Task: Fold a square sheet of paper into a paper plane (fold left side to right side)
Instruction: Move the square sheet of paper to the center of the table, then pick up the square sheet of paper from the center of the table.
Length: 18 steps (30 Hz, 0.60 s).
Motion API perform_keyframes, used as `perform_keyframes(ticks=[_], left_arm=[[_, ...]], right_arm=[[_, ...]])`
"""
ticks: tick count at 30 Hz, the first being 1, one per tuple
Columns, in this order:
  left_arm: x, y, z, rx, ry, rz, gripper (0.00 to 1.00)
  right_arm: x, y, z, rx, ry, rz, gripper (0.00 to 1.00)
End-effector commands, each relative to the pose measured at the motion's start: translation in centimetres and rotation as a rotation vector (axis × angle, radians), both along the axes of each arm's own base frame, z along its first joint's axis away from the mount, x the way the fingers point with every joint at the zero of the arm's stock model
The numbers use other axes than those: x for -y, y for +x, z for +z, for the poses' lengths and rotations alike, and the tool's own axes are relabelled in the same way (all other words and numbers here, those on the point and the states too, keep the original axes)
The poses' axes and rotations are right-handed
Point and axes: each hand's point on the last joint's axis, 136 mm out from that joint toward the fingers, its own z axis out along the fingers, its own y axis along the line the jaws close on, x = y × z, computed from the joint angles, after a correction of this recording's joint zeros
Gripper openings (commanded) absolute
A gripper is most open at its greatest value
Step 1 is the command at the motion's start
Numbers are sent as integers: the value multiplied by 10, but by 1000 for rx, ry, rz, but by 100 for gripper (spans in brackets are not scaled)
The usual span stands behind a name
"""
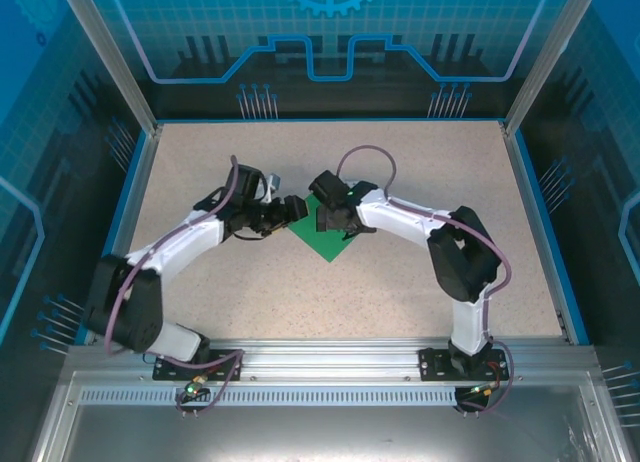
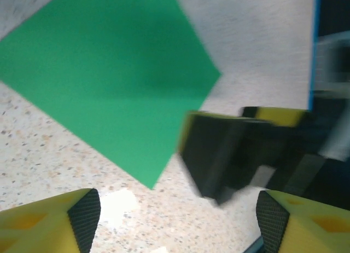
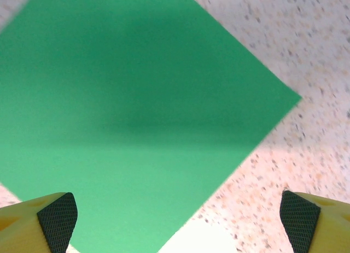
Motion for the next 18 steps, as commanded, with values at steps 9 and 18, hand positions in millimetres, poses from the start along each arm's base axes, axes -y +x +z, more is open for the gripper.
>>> perform_keyframes(ticks=[9, 18], left_arm=[[15, 36, -24, -48, -53, 15, 76], [13, 60, -62, -123, 34, 28, 74]], right_arm=[[30, 46, -18, -4, 134, 14, 99], [32, 50, -38, -60, 116, -48, 99]])
